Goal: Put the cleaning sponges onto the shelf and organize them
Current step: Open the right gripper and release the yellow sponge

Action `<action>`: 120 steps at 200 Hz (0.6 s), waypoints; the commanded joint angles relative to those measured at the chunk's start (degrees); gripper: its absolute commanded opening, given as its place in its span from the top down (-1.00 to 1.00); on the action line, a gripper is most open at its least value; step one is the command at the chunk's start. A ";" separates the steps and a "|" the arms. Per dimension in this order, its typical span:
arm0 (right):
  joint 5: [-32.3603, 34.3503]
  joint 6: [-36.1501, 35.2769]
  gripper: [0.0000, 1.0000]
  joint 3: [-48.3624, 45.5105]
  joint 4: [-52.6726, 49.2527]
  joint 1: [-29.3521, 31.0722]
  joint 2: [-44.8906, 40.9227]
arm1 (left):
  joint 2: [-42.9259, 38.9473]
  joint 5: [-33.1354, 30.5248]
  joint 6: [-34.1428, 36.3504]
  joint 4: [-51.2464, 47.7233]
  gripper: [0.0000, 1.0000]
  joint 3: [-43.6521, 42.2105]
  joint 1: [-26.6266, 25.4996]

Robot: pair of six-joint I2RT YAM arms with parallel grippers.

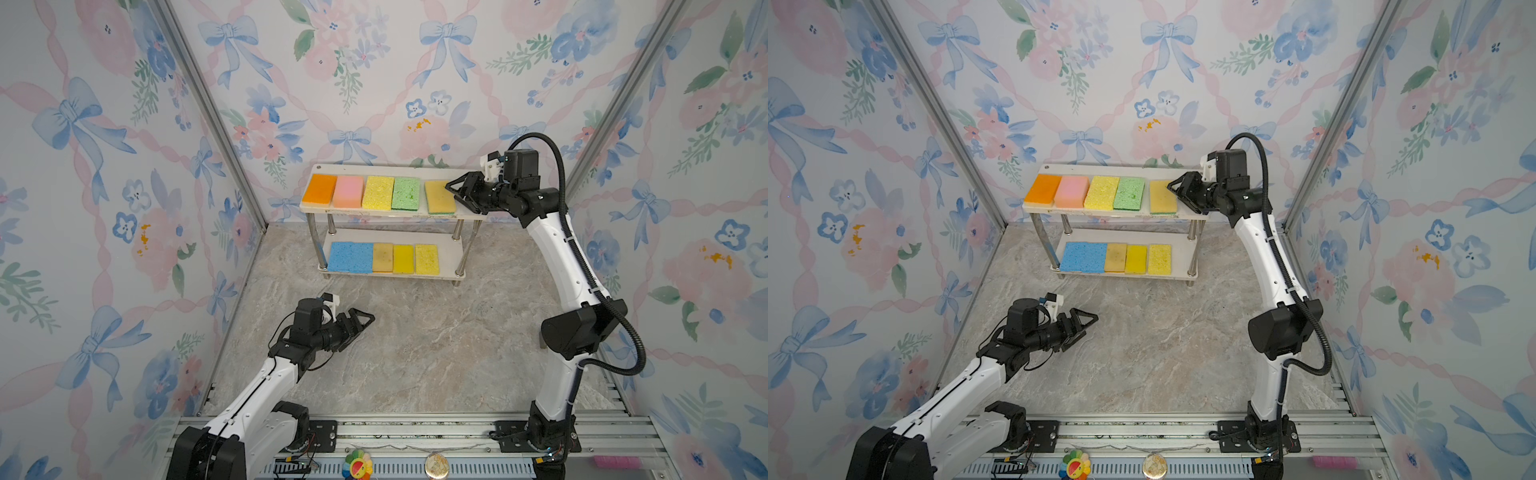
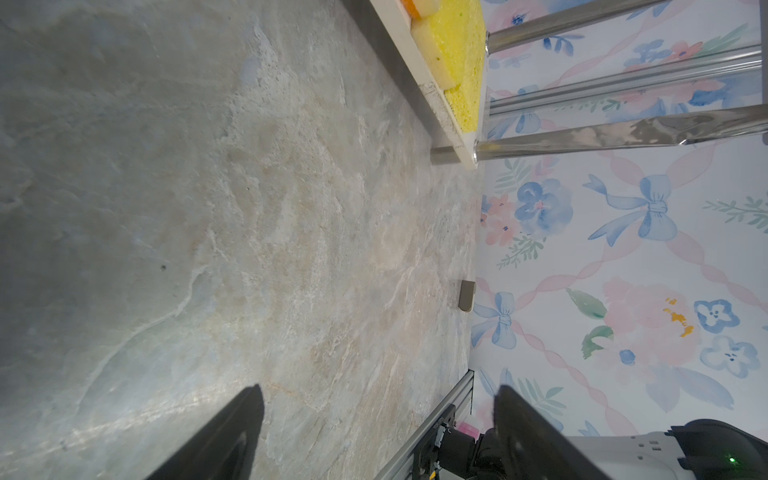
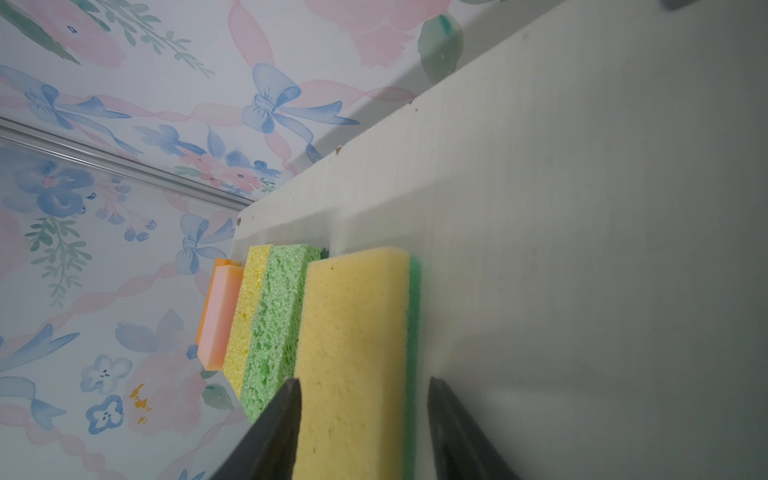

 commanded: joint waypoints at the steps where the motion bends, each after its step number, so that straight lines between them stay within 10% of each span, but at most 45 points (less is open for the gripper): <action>1: -1.40 1.18 -0.03 0.45 0.89 1.61 -0.55 | -0.91 0.03 0.74 -0.79 -0.77 -0.59 0.57; 120: 6.92 -1.12 -0.02 -3.97 -1.11 2.67 -6.46 | -1.99 0.83 0.44 -0.77 -0.79 -0.96 0.51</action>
